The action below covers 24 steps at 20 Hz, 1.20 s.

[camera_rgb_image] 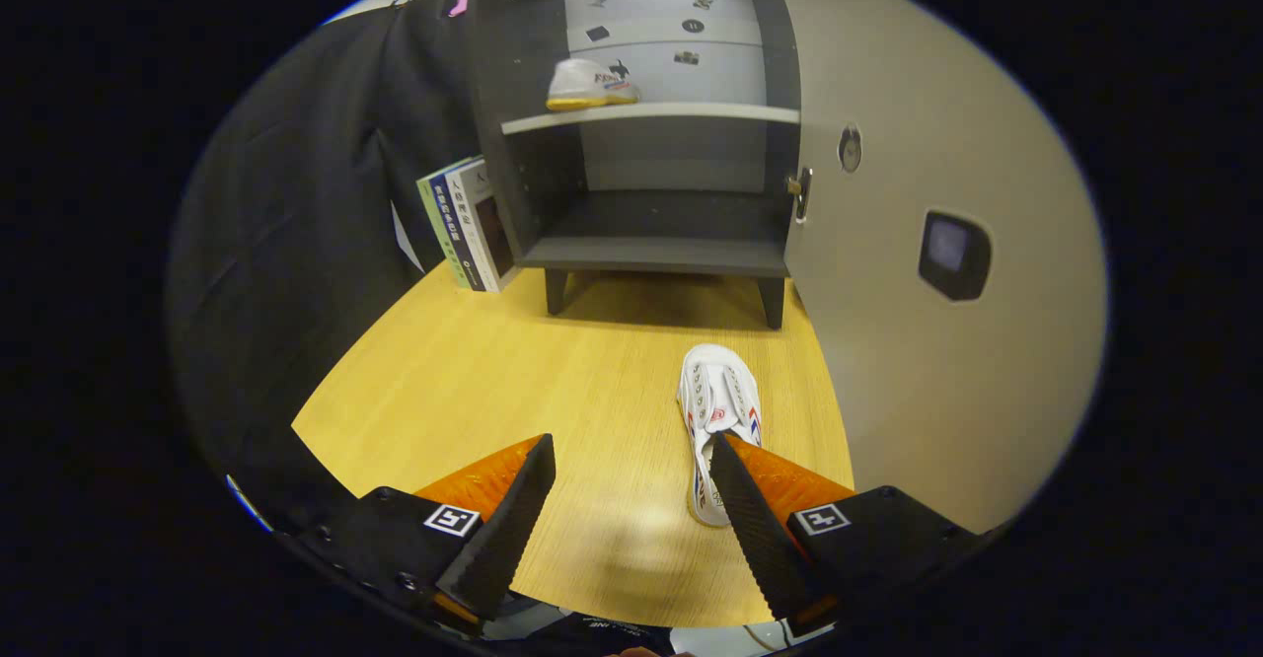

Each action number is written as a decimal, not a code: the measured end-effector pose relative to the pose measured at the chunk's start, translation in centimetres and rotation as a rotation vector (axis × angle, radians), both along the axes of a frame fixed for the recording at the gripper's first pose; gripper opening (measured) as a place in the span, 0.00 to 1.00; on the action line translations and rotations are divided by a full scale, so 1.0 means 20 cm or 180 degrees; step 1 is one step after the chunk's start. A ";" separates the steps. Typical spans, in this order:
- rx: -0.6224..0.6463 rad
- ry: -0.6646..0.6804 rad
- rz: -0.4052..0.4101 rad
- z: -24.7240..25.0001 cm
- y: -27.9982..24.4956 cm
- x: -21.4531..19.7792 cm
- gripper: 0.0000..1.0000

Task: Open the shoe cabinet door, grab the shoes and put them into the shoe cabinet, then close the shoe cabinet door.

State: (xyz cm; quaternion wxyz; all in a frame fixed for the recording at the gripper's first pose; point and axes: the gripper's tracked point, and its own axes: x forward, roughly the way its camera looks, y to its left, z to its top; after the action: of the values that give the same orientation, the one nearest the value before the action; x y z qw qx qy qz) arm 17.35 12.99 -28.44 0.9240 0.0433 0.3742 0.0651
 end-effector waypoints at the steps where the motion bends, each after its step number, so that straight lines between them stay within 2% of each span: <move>1: 0.0019 0.0076 -0.0028 -0.07 -0.01 0.04 0.99; 5: 0.0003 0.0313 -0.0027 -0.28 -0.01 0.16 0.99; 11: 0.0019 0.0533 -0.0057 -0.51 0.01 0.20 0.98; 17: -0.0184 0.0540 -0.0384 -0.64 -0.03 0.39 0.97; 20: -0.0353 0.0504 -0.0434 -0.66 -0.07 0.42 0.85; 22: -0.0547 0.0460 -0.0504 -0.66 -0.14 0.44 0.58; 24: -0.0467 0.0387 -0.0528 -0.63 -0.12 0.47 0.31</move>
State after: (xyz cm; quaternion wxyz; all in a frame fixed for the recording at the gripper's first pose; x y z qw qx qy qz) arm 26.65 10.57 -40.98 0.9026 0.0103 0.4284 -0.0418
